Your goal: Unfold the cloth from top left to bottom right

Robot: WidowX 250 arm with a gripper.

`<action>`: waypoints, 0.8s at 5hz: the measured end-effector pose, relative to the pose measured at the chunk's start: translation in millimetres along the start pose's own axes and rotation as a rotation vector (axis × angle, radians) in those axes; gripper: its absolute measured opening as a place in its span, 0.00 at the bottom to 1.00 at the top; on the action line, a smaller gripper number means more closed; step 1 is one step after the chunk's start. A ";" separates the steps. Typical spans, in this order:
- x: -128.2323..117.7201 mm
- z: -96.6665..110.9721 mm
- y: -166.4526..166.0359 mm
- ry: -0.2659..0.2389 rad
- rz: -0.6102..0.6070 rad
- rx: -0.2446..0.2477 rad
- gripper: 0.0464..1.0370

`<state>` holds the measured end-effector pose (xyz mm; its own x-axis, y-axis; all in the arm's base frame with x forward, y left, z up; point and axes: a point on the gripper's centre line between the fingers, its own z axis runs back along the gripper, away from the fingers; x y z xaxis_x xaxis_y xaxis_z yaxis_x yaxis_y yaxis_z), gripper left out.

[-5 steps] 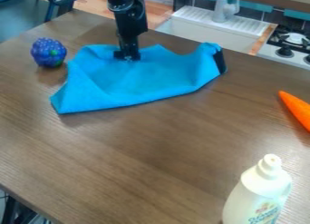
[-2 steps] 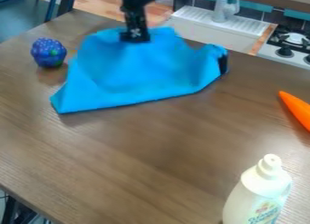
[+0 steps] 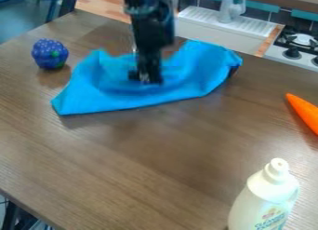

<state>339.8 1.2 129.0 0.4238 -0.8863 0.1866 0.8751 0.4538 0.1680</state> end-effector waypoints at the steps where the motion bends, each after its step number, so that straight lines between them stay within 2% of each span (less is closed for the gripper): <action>1: -2.9 -9.5 -25.2 0.019 -0.033 0.005 0.02; 2: -3.6 -6.9 -43.3 0.009 -0.058 0.004 0.02; 3: -0.1 1.1 -57.3 -0.017 -0.054 -0.065 0.02; 4: 5.3 5.7 -70.2 -0.023 -0.035 -0.148 0.02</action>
<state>279.3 -34.8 123.7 0.3882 -0.8983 0.2058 0.9150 0.4023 0.0302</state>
